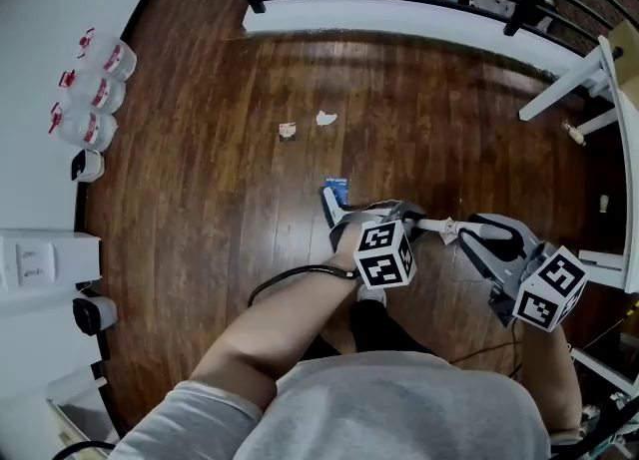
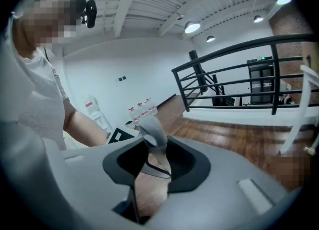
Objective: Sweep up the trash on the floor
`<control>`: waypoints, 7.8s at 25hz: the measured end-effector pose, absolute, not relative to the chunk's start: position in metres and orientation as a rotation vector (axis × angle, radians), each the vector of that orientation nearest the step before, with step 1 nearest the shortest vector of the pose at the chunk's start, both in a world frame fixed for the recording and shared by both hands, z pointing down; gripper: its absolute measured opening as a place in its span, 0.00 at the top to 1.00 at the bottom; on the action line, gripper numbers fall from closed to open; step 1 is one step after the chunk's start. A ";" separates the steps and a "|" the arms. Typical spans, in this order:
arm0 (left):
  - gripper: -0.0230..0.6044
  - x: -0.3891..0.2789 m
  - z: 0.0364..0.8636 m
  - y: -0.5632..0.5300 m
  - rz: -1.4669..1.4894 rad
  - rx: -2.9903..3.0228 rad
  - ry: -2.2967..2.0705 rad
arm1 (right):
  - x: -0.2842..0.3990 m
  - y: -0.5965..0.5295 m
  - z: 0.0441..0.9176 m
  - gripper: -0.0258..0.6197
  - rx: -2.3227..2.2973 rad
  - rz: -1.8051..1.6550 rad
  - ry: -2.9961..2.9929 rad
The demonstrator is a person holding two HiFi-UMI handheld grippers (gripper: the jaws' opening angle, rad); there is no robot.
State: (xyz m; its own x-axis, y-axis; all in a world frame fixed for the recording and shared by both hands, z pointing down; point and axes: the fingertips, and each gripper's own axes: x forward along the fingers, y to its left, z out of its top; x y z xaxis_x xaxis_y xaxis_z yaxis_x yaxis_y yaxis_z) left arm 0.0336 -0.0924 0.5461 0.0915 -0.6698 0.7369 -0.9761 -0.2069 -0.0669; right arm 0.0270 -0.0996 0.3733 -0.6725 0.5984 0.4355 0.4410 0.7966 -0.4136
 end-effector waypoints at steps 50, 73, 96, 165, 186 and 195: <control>0.83 -0.245 0.500 0.164 1.049 1.918 -1.653 | -0.238 0.166 0.326 0.75 -0.836 0.426 -2.516; 0.83 -0.268 0.575 0.081 1.192 1.936 -1.448 | -0.254 0.064 0.409 0.79 -0.633 0.420 -2.552; 0.83 -0.064 0.556 -0.190 1.193 2.377 -1.195 | -0.055 -0.192 0.387 0.79 -0.046 0.518 -2.670; 0.83 -0.065 0.527 0.118 1.139 2.154 -1.293 | -0.065 0.105 0.355 0.78 -0.422 0.524 -2.687; 0.83 0.136 0.550 -0.093 1.133 2.333 -1.128 | 0.138 -0.110 0.379 0.79 -0.077 0.588 -2.698; 0.83 0.239 0.524 -0.174 1.105 2.541 -0.986 | 0.234 -0.178 0.349 0.79 0.217 0.540 -2.725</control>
